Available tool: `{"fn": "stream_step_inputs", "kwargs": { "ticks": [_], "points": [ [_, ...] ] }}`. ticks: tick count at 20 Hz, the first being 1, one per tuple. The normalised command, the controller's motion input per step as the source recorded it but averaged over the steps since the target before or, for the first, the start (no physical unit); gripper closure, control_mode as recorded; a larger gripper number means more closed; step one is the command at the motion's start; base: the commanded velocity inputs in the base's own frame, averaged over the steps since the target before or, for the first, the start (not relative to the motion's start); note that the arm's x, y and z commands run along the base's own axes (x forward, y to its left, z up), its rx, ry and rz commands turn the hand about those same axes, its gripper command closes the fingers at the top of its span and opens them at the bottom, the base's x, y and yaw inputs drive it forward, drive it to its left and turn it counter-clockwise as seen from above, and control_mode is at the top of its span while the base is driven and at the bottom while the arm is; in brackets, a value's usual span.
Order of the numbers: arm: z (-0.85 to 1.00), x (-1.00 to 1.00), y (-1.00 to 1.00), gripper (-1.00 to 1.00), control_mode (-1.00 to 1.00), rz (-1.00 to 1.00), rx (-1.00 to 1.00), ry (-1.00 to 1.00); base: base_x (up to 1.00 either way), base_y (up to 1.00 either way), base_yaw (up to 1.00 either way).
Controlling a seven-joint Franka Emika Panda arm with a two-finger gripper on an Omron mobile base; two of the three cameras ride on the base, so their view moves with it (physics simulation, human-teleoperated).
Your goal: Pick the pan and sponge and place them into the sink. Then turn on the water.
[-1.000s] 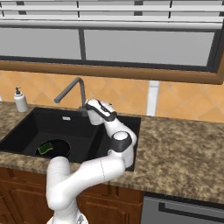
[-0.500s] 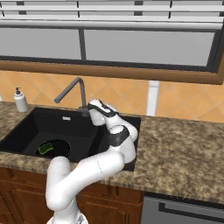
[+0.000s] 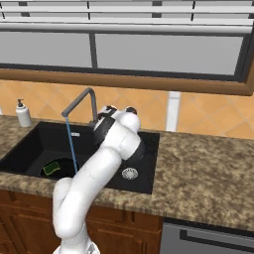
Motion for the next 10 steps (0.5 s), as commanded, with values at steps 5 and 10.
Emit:
{"fn": "stream_step_inputs", "kwargs": {
  "ticks": [5, 10],
  "points": [
    [0.06, -0.89, -1.0, 1.0, -1.0, -0.07, 0.29, -0.03, 0.0, 0.0, 0.0],
    [0.39, -1.0, -0.58, 1.0, -1.0, 0.0, 0.3, -0.26, 0.0, 0.0, 0.0]
  ]
}}
